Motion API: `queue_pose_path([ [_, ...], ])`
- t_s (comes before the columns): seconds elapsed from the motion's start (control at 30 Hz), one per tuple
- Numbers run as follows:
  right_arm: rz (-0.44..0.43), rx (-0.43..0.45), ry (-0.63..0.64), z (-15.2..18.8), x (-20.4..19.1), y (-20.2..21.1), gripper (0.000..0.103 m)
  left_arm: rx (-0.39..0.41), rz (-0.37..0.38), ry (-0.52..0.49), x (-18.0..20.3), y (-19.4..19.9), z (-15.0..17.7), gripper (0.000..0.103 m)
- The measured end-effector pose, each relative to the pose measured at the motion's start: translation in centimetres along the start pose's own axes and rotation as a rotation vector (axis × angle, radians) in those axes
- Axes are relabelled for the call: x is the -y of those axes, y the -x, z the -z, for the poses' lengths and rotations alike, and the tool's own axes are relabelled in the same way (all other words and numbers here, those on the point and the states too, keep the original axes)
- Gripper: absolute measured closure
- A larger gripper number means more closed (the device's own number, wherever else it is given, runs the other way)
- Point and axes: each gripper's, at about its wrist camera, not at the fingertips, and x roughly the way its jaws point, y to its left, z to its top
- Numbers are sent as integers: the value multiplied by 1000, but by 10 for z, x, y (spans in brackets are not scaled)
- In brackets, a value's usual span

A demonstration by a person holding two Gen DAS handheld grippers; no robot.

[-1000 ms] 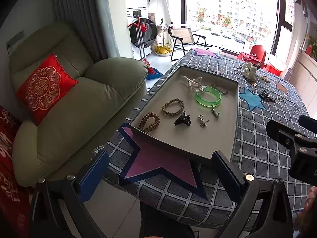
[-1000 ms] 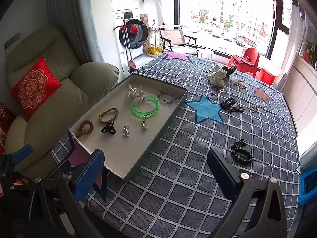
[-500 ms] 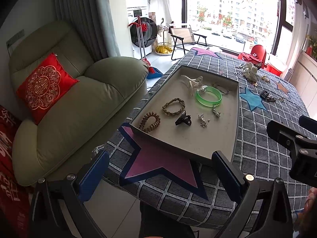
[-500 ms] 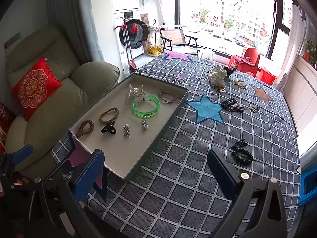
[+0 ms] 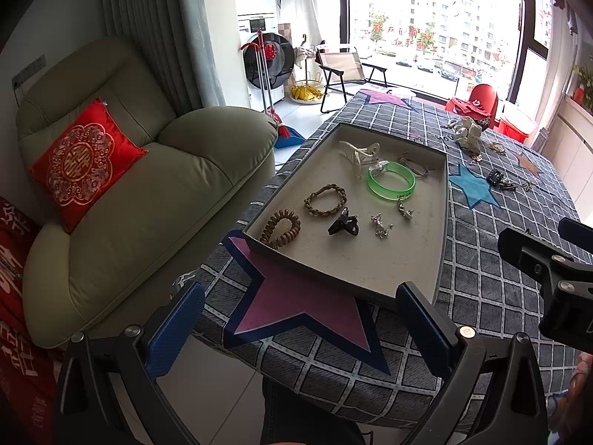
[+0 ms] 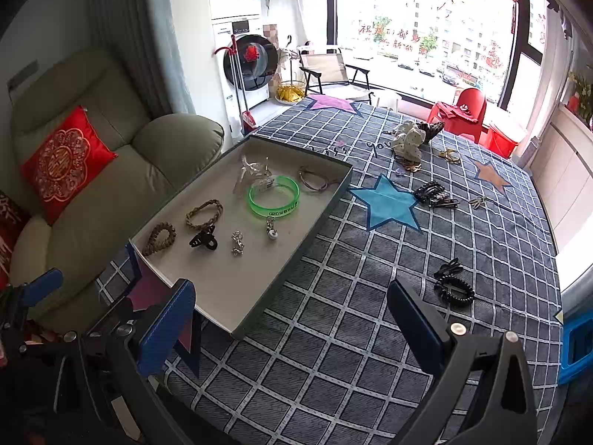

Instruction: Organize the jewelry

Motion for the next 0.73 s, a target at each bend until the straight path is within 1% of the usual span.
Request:
queue_pose_path([
  [0.73, -1, 0, 0, 1, 0, -2, 0, 0, 2, 12, -2, -2, -1, 0],
])
